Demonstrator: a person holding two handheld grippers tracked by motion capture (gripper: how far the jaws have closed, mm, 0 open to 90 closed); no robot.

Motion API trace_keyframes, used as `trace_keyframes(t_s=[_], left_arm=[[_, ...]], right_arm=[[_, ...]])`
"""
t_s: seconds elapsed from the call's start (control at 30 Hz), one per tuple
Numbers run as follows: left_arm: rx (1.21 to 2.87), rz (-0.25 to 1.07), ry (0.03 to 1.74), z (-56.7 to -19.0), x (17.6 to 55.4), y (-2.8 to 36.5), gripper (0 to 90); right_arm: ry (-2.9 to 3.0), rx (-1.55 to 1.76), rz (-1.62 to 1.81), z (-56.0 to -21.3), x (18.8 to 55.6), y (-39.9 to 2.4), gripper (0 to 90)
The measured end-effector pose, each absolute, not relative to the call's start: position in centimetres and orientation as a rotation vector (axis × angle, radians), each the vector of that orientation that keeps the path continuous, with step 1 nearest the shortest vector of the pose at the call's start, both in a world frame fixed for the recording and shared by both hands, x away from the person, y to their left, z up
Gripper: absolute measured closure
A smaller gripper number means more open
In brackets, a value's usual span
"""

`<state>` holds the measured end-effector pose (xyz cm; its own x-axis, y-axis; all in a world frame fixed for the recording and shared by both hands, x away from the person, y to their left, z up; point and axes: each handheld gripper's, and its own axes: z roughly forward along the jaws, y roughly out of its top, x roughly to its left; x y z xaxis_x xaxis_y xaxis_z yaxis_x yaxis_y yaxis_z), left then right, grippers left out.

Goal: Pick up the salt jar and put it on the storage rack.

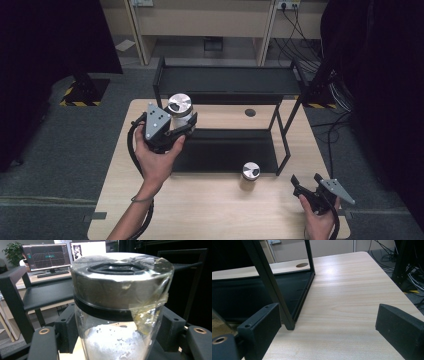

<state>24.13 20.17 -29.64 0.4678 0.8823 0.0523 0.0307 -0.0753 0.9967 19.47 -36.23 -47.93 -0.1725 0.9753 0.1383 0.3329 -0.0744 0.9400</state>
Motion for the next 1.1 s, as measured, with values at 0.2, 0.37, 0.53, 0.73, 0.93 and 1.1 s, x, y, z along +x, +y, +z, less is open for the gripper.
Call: trace_keyframes(t_s=[0.2,0.37,0.53,0.73,0.93,1.1], left_arm=[[1.488,0.867,0.833,-28.7,24.4,20.1,30.5],[1.481,0.86,0.83,-28.2,24.4,20.0,30.5],[1.482,0.86,0.825,-27.8,24.5,20.0,30.5],[1.47,0.858,0.829,-27.1,24.7,20.1,30.5],[1.475,0.851,0.828,-25.7,25.2,20.3,30.5],[1.46,0.838,0.834,-24.7,25.7,20.4,30.6]], right_arm=[[1.55,1.442,1.266,-47.9,19.5,-36.3,6.5],[1.549,1.443,1.27,-48.0,19.5,-36.3,6.5],[1.55,1.441,1.269,-48.0,19.5,-36.3,6.6],[1.548,1.443,1.271,-48.0,19.4,-36.3,6.6],[1.55,1.443,1.27,-48.0,19.5,-36.3,6.6],[1.55,1.442,1.271,-48.0,19.5,-36.3,6.6]])
